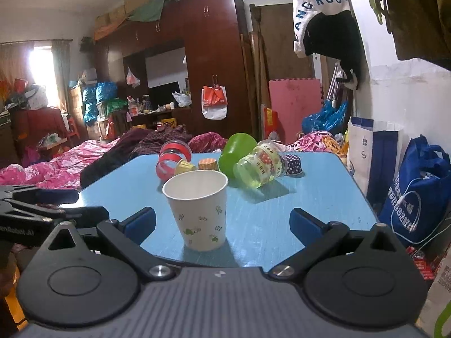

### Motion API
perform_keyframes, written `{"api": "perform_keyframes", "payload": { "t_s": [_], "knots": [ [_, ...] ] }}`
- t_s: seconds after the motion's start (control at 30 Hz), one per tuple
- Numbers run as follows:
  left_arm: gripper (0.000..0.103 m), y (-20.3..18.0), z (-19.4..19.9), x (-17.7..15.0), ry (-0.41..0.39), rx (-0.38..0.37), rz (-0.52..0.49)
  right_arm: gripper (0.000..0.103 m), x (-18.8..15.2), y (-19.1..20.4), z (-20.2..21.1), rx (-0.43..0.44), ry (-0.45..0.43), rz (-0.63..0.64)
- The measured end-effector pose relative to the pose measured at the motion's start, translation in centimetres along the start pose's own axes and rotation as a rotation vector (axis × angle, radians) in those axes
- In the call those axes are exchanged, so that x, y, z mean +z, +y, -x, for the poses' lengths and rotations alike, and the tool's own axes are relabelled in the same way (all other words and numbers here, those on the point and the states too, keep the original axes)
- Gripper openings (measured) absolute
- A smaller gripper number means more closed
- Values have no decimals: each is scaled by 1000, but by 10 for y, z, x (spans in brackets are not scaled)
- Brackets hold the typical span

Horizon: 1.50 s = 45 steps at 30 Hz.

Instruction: Flip cup upright

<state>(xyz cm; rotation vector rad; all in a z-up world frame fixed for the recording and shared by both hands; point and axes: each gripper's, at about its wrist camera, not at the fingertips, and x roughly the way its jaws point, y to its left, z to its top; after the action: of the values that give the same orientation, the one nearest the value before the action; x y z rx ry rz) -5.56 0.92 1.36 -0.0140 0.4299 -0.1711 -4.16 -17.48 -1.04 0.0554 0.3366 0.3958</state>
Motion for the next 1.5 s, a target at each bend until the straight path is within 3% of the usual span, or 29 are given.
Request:
{"api": "perform_keyframes", "payload": {
  "t_s": [1.5],
  "knots": [
    [95,-11,-12,0,26,56,-20,102,-2,-3,2,29,20,-11]
  ]
}}
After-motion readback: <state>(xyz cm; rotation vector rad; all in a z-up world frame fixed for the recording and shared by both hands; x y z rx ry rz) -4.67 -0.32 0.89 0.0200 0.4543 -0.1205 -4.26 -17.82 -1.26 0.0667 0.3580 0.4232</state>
